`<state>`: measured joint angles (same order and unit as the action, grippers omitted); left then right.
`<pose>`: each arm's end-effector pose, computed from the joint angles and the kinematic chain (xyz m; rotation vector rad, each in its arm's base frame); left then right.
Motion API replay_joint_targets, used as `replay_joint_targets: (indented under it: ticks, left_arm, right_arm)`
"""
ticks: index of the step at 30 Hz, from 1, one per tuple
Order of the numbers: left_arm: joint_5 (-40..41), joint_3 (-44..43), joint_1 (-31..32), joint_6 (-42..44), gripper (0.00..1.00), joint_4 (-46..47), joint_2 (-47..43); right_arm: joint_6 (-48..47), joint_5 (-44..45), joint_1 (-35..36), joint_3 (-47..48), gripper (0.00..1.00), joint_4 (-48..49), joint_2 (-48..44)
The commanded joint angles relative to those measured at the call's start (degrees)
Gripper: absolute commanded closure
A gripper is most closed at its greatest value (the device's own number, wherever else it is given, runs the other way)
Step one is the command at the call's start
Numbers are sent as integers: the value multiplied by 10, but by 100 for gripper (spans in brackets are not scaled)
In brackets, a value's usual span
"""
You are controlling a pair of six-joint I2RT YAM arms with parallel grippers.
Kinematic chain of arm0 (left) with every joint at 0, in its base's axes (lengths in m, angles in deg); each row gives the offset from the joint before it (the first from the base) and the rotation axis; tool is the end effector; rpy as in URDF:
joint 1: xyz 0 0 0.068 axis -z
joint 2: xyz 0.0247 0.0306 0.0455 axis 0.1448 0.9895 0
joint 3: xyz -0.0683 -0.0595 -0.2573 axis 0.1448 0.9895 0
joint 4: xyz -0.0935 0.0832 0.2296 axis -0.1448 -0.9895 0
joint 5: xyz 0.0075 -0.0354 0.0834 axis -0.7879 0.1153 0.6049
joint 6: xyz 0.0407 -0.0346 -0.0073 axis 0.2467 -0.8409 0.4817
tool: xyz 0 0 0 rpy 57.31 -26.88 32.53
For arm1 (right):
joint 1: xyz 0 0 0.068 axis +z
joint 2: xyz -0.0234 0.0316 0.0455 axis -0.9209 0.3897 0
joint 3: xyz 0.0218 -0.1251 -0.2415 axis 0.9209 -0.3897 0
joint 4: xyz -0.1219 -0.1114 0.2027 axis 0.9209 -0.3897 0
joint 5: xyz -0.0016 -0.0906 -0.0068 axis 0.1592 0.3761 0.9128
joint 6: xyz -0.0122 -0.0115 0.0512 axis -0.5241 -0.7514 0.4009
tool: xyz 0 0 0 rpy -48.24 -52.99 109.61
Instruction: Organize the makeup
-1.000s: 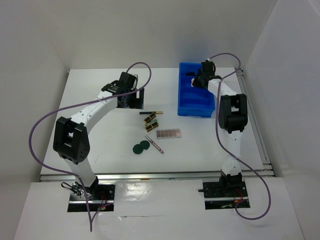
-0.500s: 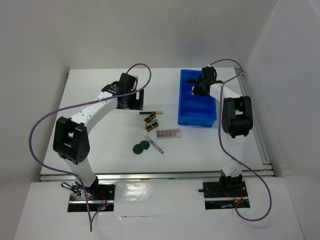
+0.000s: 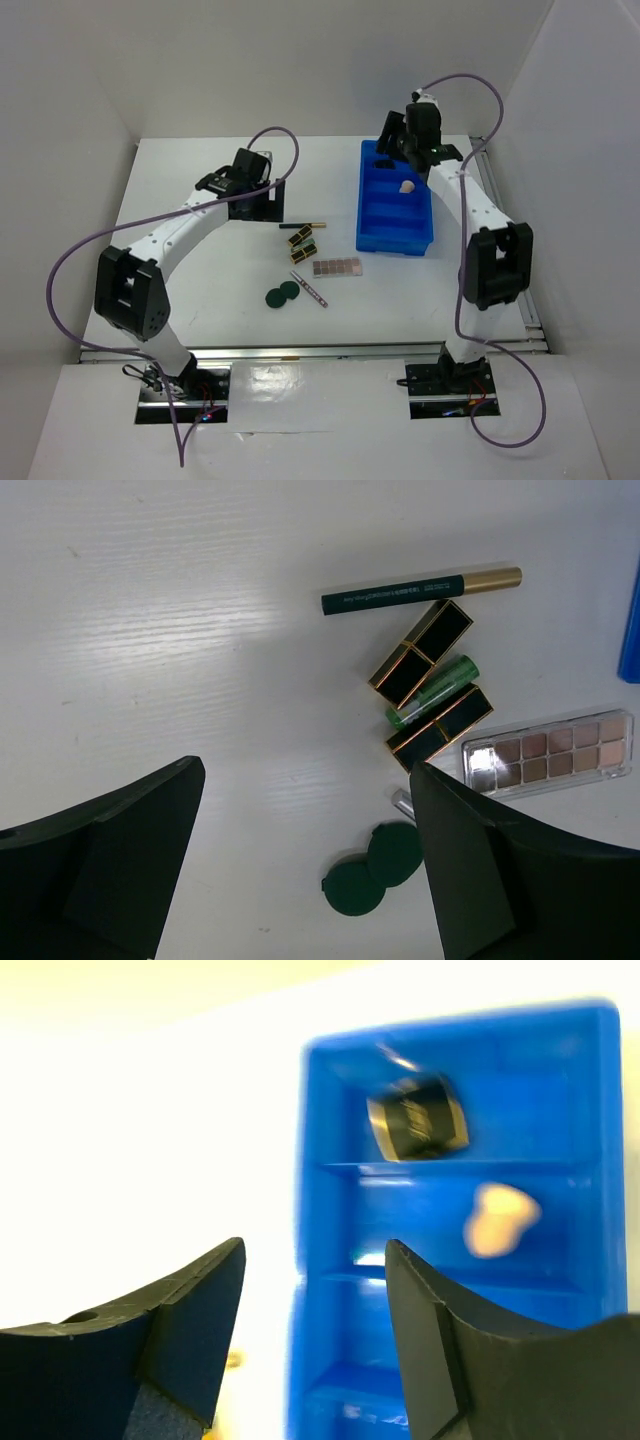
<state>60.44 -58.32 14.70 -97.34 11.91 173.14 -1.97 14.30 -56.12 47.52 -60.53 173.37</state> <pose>0.3425 -0.1404 0.2906 -0.0509 2.4441 -0.1930 0.4370 0.0824 0.3132 0.2485 2.1004 0.2889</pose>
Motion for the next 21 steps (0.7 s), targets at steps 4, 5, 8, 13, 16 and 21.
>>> replay_joint_targets:
  ticks: [4,5,8,13,16,21]
  left_arm:
    - [69,3,-24,-57,2,-56,-79]
    - [69,-5,-52,-69,2,-75,-87]
    - [39,-5,-110,-108,2,-76,-123]
    - [11,-23,-181,-141,2,-89,-151]
    - [-2,-23,-217,-148,2,-89,-165]
    - [-60,-1,-262,-148,3,-64,-178]
  right_arm:
    - [-52,-35,121,-83,35,-3,-131]
    - [-52,-41,141,-101,29,-3,-147]
    - [-52,-46,223,-155,21,-18,-159]
    - [-23,-28,336,-205,28,-47,-152]
    - [-15,-42,387,-221,28,-34,-147]
    - [-4,-57,439,-196,27,-34,-69]
